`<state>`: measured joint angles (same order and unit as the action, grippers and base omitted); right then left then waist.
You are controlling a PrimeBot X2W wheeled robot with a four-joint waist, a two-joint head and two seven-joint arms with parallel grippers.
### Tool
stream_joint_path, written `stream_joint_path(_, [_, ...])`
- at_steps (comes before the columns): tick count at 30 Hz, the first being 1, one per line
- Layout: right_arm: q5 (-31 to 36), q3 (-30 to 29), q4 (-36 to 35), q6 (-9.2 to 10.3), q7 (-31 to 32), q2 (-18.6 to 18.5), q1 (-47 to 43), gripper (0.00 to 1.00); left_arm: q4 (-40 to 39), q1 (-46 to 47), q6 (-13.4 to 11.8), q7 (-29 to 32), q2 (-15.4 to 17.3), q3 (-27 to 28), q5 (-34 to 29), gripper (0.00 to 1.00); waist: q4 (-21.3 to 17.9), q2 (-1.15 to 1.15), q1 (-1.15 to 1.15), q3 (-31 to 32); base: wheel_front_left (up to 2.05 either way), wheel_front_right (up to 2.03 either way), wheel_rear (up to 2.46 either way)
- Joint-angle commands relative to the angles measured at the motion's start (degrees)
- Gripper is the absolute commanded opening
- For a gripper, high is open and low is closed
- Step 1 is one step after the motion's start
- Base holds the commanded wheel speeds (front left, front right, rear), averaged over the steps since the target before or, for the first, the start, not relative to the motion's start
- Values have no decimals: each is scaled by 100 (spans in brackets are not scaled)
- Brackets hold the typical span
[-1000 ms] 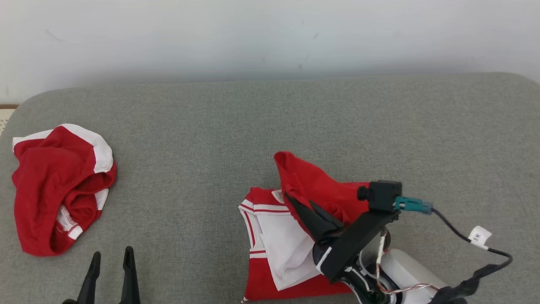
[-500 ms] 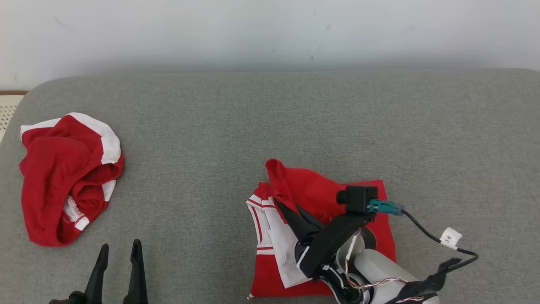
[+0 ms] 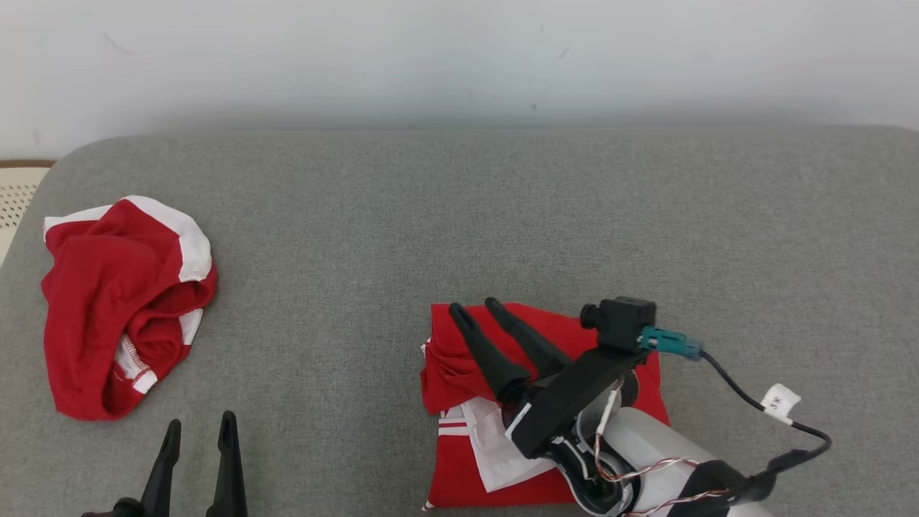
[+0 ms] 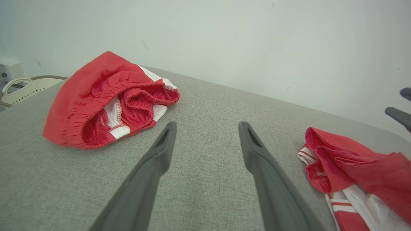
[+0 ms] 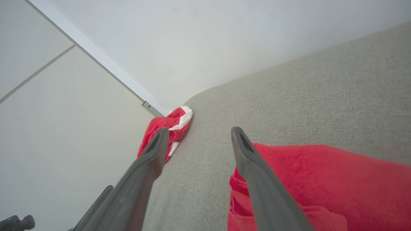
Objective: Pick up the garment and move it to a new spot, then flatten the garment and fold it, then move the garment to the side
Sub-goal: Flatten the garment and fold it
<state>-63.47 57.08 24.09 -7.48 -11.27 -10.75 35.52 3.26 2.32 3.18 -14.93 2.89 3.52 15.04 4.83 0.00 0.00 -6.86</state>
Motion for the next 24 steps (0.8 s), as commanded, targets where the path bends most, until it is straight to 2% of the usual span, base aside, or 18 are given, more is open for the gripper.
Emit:
stream_joint_path(1, [-44,7,-137,-2,-104,-103,28,100,14,-66,9,-22,1,11,16,100,-29,0,0,39,0,0,0])
stream_joint_path(6, [-9,-184,-528,-2,-296,-402,-4,100,1,-115,10,-22,2,23,16,100,-70,0,0,96,0,0,0])
stream_joint_path(12, [266,-730,-749,-2,-384,-798,-184,100,-34,-164,10,-22,2,68,12,100,-109,0,0,130,0,0,0])
stream_joint_path(17, [606,-1207,-597,-2,-396,-1099,-432,100,-112,-236,-66,-22,3,9,14,100,-122,0,0,149,0,0,0])
stream_joint_path(24, [973,-1582,-323,-2,-388,-1183,-875,100,-141,-259,-83,-22,2,26,21,100,-141,0,0,137,0,0,0])
